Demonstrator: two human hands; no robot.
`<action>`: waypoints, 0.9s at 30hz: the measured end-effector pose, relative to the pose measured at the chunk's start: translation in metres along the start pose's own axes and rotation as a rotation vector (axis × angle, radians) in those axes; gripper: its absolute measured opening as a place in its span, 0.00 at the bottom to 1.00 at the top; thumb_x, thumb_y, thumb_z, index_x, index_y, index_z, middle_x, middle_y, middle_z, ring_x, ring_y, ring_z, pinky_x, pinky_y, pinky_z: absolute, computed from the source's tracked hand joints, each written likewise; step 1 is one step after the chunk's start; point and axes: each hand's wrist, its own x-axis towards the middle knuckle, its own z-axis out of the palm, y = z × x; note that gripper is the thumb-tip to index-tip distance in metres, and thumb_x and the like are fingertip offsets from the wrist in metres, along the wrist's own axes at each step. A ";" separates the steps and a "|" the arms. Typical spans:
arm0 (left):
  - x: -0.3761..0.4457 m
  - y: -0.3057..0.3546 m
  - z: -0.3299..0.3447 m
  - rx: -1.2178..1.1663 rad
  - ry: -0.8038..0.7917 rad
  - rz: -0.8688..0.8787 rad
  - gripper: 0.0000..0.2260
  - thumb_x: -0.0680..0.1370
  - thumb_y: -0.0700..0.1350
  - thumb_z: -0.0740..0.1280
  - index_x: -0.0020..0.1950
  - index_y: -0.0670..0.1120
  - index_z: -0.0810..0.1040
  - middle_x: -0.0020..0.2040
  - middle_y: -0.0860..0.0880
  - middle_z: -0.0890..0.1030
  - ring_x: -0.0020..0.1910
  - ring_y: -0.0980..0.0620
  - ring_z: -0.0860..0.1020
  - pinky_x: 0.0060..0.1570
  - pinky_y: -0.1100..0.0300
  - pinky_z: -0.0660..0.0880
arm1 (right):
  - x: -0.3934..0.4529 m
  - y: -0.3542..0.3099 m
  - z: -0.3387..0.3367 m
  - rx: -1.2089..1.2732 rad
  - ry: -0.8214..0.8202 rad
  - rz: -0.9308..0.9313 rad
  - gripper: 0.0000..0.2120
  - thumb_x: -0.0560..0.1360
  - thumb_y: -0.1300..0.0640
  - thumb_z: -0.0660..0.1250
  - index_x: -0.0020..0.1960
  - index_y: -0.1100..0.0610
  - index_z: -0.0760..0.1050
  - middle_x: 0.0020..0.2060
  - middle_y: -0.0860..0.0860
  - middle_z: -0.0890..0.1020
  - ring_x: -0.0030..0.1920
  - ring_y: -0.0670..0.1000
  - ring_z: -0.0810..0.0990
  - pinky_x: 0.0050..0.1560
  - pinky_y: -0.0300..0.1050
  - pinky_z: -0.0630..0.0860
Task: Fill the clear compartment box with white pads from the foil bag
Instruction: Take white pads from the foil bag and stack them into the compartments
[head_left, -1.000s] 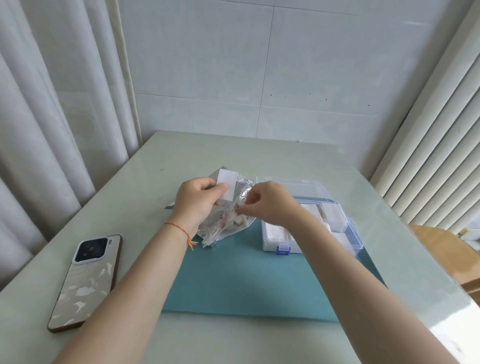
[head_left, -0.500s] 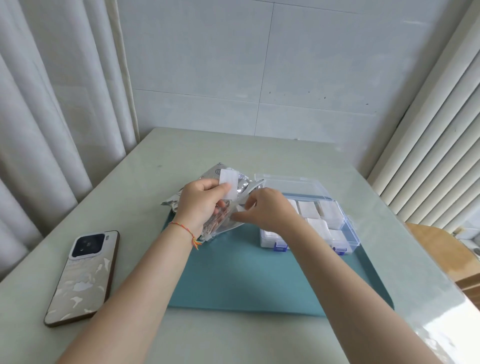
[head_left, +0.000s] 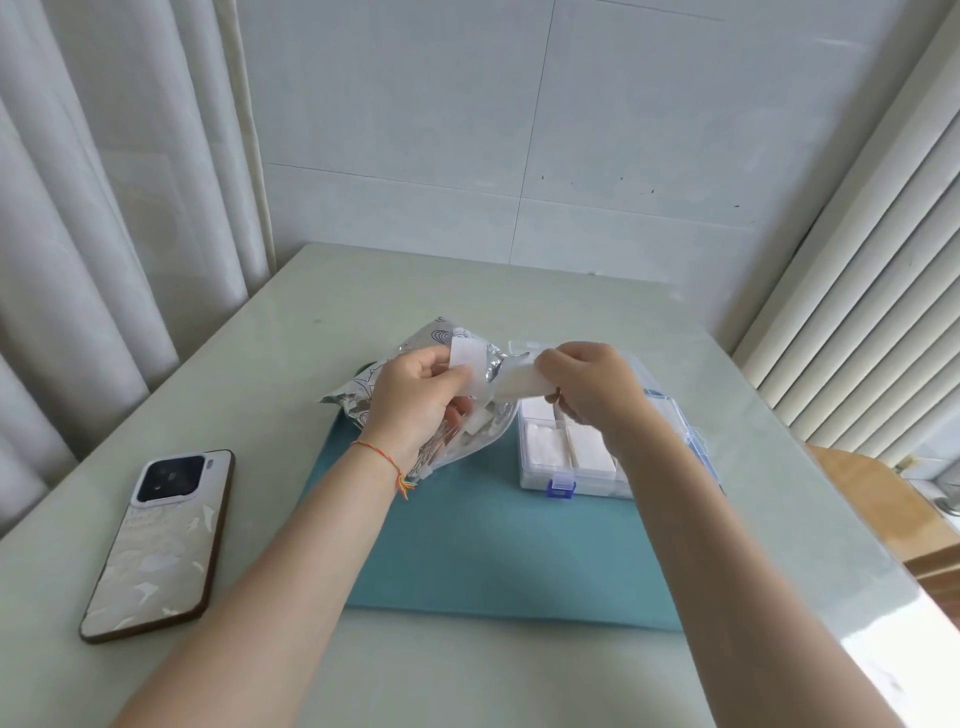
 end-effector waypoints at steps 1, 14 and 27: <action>-0.001 0.001 0.001 0.006 -0.003 -0.002 0.05 0.77 0.36 0.66 0.45 0.40 0.83 0.35 0.43 0.80 0.27 0.51 0.77 0.26 0.62 0.72 | -0.001 -0.001 -0.004 0.099 -0.003 -0.005 0.11 0.74 0.59 0.63 0.34 0.61 0.75 0.24 0.50 0.74 0.25 0.51 0.65 0.24 0.37 0.60; -0.008 0.008 -0.005 -0.155 -0.065 -0.098 0.12 0.78 0.38 0.60 0.46 0.36 0.82 0.38 0.43 0.82 0.37 0.50 0.79 0.29 0.61 0.72 | -0.019 0.004 0.025 0.450 -0.244 -0.030 0.06 0.78 0.60 0.66 0.48 0.63 0.78 0.36 0.55 0.82 0.30 0.52 0.75 0.28 0.40 0.69; -0.014 0.009 -0.006 -0.296 -0.143 -0.119 0.11 0.79 0.37 0.59 0.41 0.40 0.79 0.34 0.45 0.78 0.32 0.51 0.75 0.27 0.61 0.69 | -0.027 0.014 0.031 0.355 -0.164 -0.049 0.06 0.77 0.60 0.66 0.45 0.63 0.78 0.32 0.52 0.78 0.26 0.50 0.70 0.26 0.39 0.67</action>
